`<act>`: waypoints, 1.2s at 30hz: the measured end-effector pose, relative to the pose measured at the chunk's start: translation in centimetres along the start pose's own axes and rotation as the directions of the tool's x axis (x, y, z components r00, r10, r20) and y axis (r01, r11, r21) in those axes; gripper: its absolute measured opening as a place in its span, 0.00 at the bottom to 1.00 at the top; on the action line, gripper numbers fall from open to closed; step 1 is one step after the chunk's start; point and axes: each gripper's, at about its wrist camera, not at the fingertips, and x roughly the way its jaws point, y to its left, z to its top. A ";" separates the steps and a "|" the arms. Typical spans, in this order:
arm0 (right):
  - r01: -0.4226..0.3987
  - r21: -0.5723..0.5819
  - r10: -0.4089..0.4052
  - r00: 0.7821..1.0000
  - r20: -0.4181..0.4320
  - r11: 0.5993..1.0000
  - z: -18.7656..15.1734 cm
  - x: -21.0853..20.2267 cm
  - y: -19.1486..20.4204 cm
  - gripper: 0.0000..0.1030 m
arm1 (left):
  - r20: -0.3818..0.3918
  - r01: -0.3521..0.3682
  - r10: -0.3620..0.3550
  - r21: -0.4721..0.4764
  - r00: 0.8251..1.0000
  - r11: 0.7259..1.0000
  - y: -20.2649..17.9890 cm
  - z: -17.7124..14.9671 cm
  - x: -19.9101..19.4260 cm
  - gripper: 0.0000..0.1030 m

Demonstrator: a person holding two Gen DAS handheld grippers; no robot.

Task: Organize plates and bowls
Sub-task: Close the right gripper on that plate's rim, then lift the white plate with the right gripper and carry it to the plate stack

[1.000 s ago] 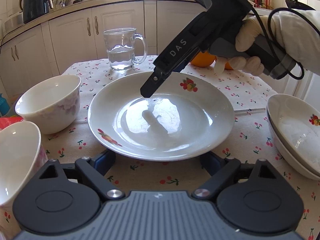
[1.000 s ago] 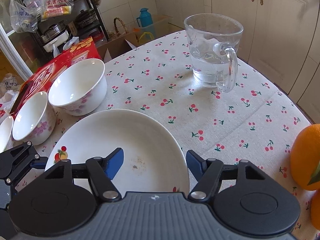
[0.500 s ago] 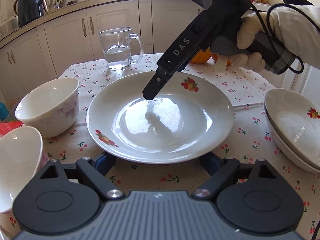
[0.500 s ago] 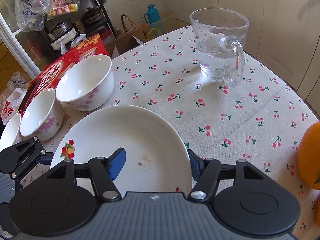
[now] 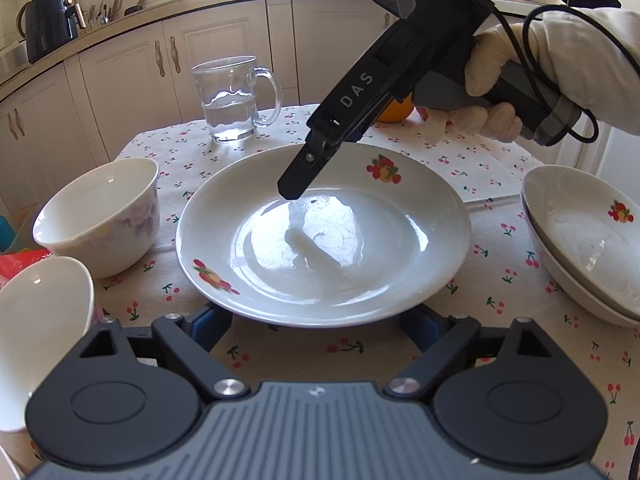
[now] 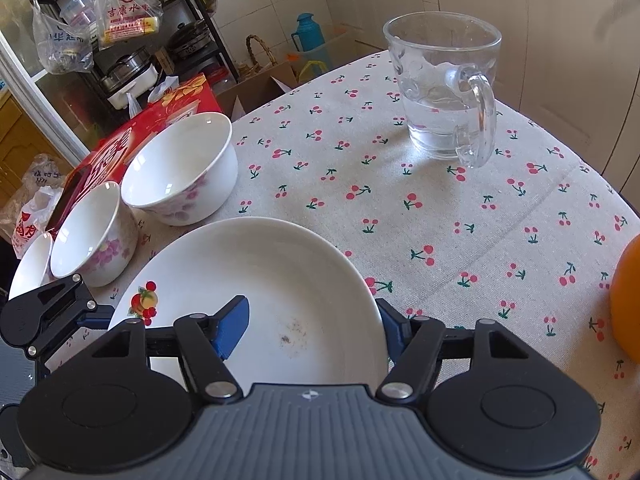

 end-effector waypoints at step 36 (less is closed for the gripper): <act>0.010 0.050 -0.014 0.997 0.082 0.999 -7.2 -7.7 7.5 0.71 | -0.037 0.126 -0.122 0.140 0.992 0.982 -2.0 -1.5 -8.1 0.87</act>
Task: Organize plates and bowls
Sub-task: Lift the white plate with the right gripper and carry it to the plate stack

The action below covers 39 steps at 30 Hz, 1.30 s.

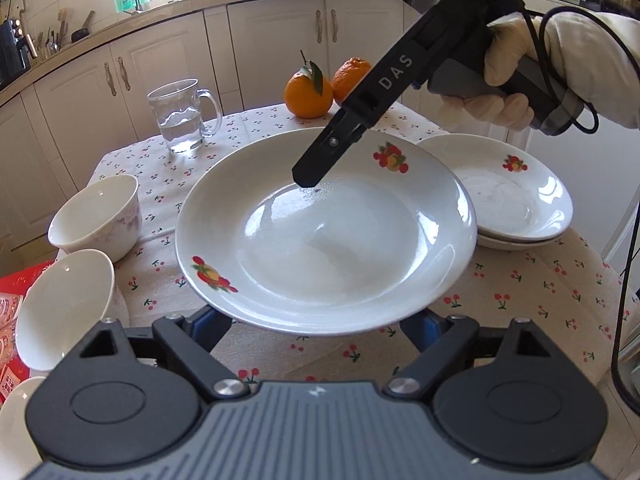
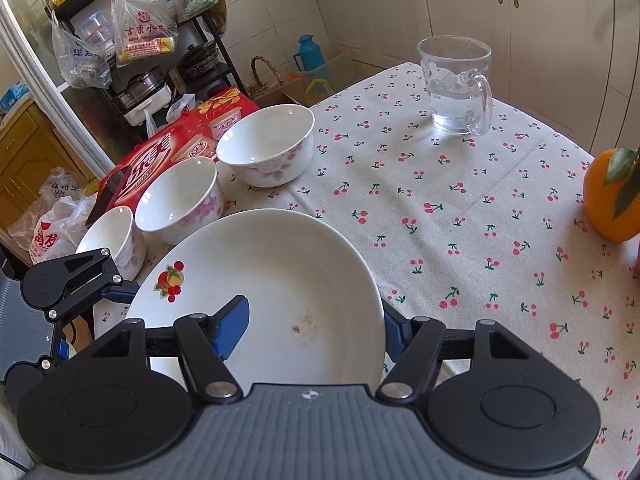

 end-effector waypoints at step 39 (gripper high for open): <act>0.138 0.220 -0.172 0.975 0.143 0.966 -12.9 -9.9 -3.3 0.71 | -0.029 0.173 -0.170 0.219 0.985 0.960 -9.8 3.5 1.9 0.87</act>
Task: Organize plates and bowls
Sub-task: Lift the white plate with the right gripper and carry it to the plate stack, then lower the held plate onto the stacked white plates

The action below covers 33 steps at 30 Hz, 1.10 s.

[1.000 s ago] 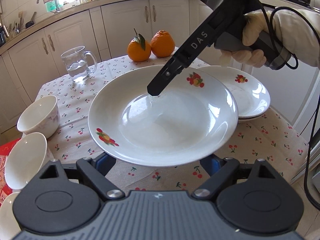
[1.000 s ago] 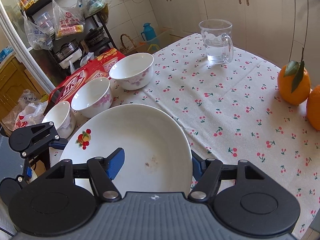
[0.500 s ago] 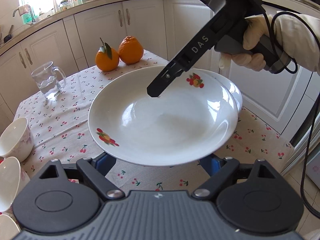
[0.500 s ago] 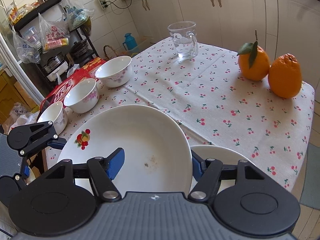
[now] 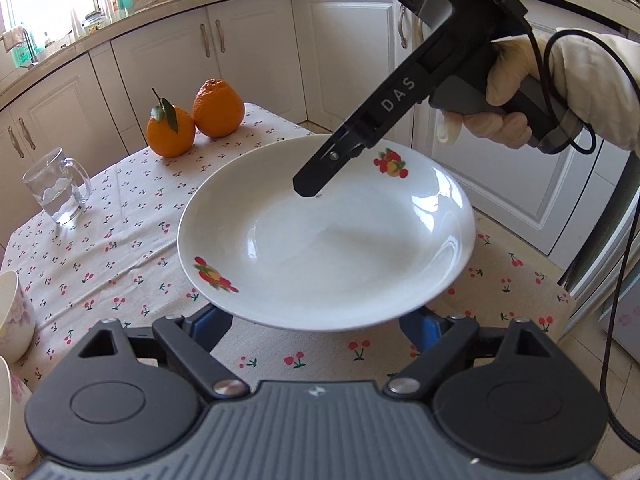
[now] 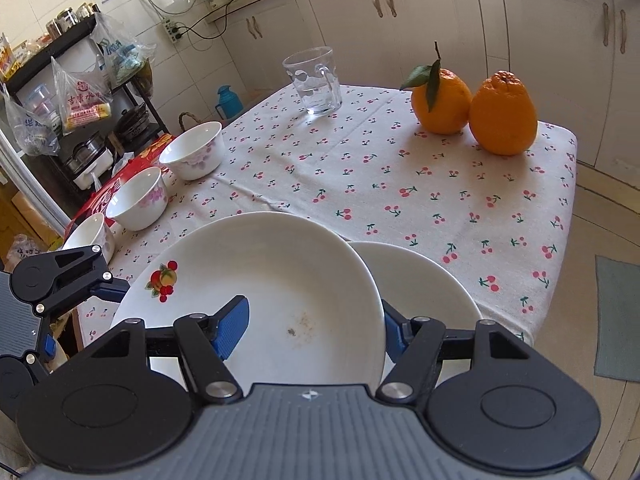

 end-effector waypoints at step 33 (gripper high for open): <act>0.062 0.075 -0.063 0.998 0.017 0.995 -2.9 -1.7 -2.5 0.71 | -0.018 0.054 -0.053 0.037 0.998 0.998 0.2 1.4 2.5 0.87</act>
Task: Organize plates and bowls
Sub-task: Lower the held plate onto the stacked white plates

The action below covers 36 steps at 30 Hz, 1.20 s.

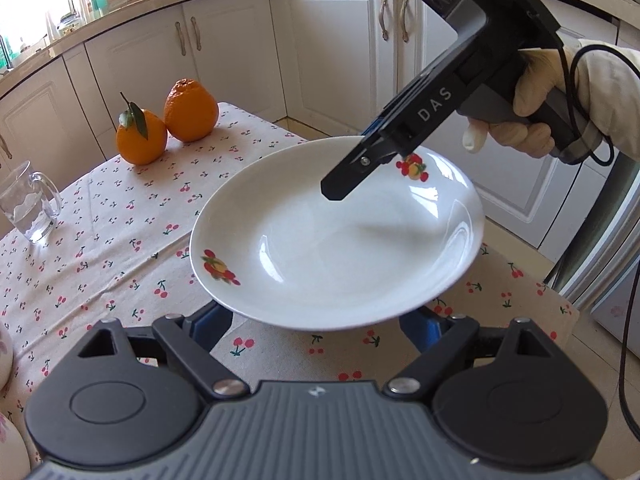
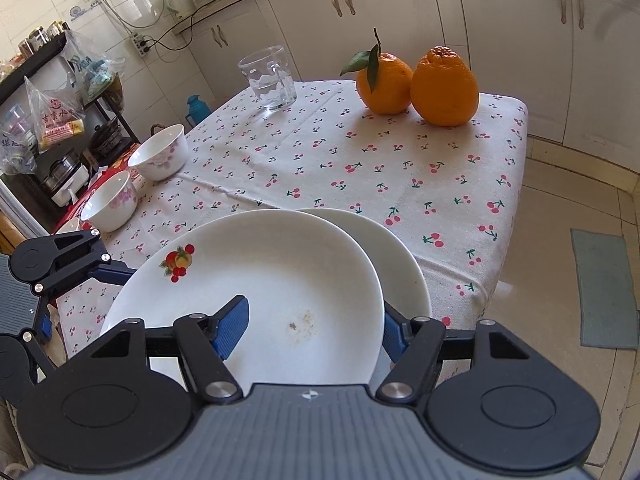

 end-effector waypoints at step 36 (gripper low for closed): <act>0.145 0.003 -0.145 0.988 -0.052 0.989 -1.7 -2.6 2.3 0.72 | 0.041 0.099 -0.096 -0.077 0.995 0.992 1.3 -0.7 0.9 0.89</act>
